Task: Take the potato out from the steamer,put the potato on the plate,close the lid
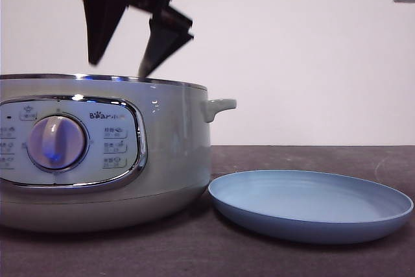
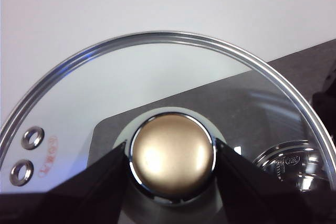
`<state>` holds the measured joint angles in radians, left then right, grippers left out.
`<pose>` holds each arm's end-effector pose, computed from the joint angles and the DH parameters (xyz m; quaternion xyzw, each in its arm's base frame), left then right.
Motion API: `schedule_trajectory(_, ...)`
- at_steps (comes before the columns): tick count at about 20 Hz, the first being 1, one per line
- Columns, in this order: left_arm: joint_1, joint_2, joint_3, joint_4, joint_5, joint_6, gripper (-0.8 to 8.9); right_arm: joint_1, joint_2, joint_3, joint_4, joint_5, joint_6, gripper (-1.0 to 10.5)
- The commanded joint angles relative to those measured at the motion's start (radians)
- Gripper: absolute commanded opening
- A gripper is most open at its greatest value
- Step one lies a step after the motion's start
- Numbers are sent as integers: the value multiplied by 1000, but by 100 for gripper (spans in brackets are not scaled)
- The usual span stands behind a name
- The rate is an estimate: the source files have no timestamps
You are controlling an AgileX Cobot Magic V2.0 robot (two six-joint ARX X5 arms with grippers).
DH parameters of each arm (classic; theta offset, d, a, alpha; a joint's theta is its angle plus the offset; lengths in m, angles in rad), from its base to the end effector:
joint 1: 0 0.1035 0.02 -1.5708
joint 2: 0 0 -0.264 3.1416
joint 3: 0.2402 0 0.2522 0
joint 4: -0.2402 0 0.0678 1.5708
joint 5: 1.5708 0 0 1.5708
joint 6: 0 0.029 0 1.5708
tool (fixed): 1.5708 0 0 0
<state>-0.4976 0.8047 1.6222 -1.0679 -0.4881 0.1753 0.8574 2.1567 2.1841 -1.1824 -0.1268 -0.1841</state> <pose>0.0515 -0.0125 0.4903 0.1457 0.1092 -0.0143 0.9832 0.2905 0.3413 0.3018 -0.2621 0.4714 0.4410 0.7174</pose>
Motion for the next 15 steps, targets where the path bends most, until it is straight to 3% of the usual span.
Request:
schedule_trajectory(1,1,-9,17,49,-7,12,-8,2,23,-1,-18,3,-8,409)
schedule_trajectory(15,1,-9,17,47,-6,12,-8,25,126,-1,-79,-4,-6,405)
